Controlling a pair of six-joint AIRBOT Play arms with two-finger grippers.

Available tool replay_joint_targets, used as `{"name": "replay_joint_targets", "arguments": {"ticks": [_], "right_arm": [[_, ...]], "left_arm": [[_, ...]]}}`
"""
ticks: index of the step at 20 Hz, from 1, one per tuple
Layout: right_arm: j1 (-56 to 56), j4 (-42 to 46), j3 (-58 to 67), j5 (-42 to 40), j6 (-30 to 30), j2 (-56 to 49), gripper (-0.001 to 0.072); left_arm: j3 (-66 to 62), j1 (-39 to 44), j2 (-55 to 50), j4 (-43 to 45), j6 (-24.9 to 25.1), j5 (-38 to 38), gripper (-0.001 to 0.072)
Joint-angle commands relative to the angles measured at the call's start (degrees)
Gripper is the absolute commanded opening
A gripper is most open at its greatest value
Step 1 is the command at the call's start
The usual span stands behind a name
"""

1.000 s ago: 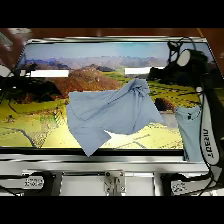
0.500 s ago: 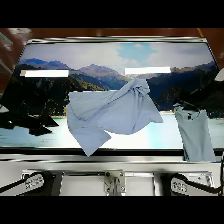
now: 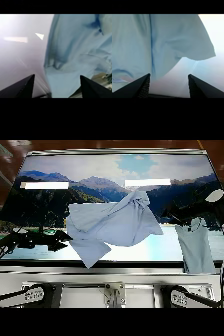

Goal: Fold the shirts.

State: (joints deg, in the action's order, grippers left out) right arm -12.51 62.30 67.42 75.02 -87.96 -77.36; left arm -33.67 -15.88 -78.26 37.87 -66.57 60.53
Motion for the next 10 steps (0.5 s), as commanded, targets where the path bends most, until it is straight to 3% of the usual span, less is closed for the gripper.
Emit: {"name": "replay_joint_targets", "arguments": {"ticks": [1,3,5,6,10], "right_arm": [[0.2,-0.8,-0.3,-0.9,0.2,0.0,0.058],[0.2,-0.8,-0.3,-0.8,0.2,0.0,0.058],[0.2,-0.5,-0.3,-0.6,0.1,0.0,0.0596],[0.2,-0.1,-0.4,-0.4,0.1,0.0,0.0653],[-3.0,-1.0,-6.1,1.0,1.7,0.0,0.0669]], "left_arm": [[0.4,2.5,-3.4,-7.4,3.6,-5.1,0.0578],[0.4,3.5,-4.0,-10.6,3.5,-7.3,0.0408],[0.3,3.7,-4.0,-11.4,3.5,-7.3,0.0131],[0.3,3.6,-4.0,-11.3,3.8,-6.5,0.0042],[0.2,3.6,-3.6,-11.3,6.8,-1.7,0.0034]]}}
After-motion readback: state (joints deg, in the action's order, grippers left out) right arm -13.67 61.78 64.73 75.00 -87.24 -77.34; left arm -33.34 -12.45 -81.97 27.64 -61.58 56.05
